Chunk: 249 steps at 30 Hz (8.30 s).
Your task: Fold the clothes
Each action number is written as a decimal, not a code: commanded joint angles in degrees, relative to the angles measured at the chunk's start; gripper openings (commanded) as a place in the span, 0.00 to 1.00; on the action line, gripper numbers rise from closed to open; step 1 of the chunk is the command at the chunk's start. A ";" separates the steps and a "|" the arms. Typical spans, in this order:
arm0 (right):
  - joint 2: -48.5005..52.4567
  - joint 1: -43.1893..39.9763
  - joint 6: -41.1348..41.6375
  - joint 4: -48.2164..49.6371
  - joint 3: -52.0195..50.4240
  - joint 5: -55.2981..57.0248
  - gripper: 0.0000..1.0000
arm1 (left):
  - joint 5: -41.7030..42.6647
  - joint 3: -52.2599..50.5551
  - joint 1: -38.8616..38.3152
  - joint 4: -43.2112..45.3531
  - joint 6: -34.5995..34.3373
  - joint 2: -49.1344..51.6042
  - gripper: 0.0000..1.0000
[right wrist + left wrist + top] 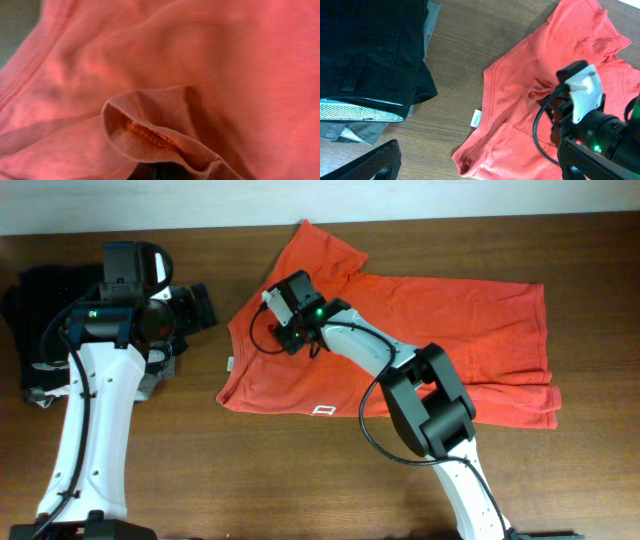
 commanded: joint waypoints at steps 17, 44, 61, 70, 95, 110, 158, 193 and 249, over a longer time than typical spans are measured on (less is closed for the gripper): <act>-0.74 -6.29 1.16 -0.26 3.45 -3.93 0.46 | 0.00 -0.07 0.13 -0.07 0.24 0.07 0.99; -1.75 1.88 5.60 -12.79 4.79 -8.48 0.48 | 0.00 -0.07 0.13 -0.07 0.24 0.07 0.99; -1.86 13.09 7.17 -14.75 0.37 -15.06 0.53 | 0.00 -0.07 0.13 -0.07 0.24 0.07 0.99; -6.75 9.11 6.45 -20.68 8.33 -14.34 0.59 | 0.00 -0.07 0.13 -0.07 0.24 0.07 0.99; -6.64 -5.88 4.74 -33.94 8.07 0.48 0.52 | 0.00 -0.07 0.13 -0.07 0.24 0.07 0.99; -2.56 -5.03 4.79 -28.74 7.50 2.38 0.53 | 0.00 -0.07 0.15 -0.07 0.24 0.07 0.99; -5.77 -7.06 5.25 -30.12 7.69 4.28 0.04 | 0.00 -0.07 0.13 -0.07 0.24 0.07 0.99; -22.75 -29.18 31.93 -70.90 12.85 8.74 0.56 | 0.00 -0.07 0.13 -0.07 0.24 0.07 0.99; -39.63 -53.18 38.97 -38.16 -34.40 2.34 0.52 | 0.00 -0.07 0.13 -0.07 0.24 0.07 1.00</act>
